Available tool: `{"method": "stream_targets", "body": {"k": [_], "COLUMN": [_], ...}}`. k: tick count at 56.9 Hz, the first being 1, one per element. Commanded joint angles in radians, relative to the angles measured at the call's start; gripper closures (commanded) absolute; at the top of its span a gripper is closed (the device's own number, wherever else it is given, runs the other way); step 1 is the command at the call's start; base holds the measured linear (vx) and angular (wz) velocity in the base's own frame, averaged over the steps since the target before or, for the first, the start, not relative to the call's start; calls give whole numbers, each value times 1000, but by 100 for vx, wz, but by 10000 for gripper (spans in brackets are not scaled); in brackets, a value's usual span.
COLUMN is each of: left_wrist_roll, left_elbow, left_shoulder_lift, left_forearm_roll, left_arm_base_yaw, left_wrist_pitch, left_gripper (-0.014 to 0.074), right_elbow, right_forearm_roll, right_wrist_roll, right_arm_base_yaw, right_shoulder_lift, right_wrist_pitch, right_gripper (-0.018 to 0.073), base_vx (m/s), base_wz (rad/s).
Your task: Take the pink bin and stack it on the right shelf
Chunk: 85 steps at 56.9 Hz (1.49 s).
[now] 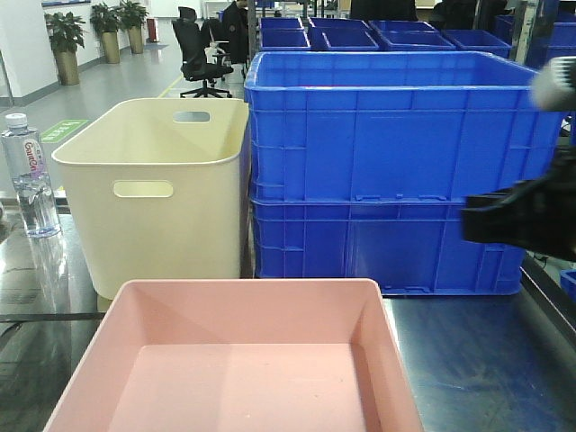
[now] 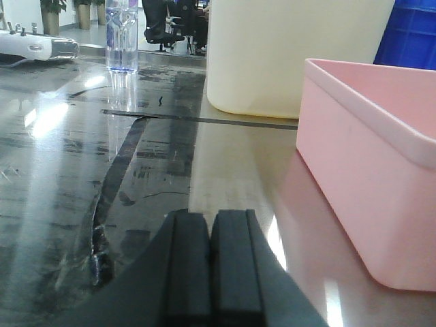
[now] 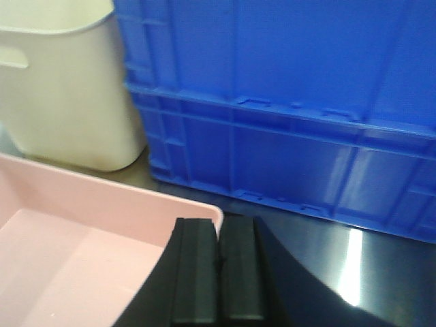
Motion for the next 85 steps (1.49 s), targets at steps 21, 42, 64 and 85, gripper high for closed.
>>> {"method": "stream_targets", "body": {"k": [21,42,64,85], "left_wrist_roll": [-8,-8,-8,-8], "left_elbow": [9,9,9,9], "left_shoulder_lift": [-7,-7,-7,-7], "left_forearm_roll": [-1,-1,-1,-1], "left_arm_base_yaw": [1,1,1,1], "left_wrist_pitch": [-84,-84,-82,-82], "left_gripper": [598,598,598,598], "right_elbow": [785,1244,1270,1270], "right_forearm_roll": [-61,-98,-97,-97], "right_wrist_roll": [17,25,40,40], "right_arm_base_yaw": [-215,-214,-217,-217], "right_shoulder_lift": [-661,-1128,-1100,-1100], "right_wrist_pitch": [-373,-507,-442,-440], "right_gripper": [571,571,571,571], "base_vx": [0,0,0,0], "base_wz": [0,0,0,0]}}
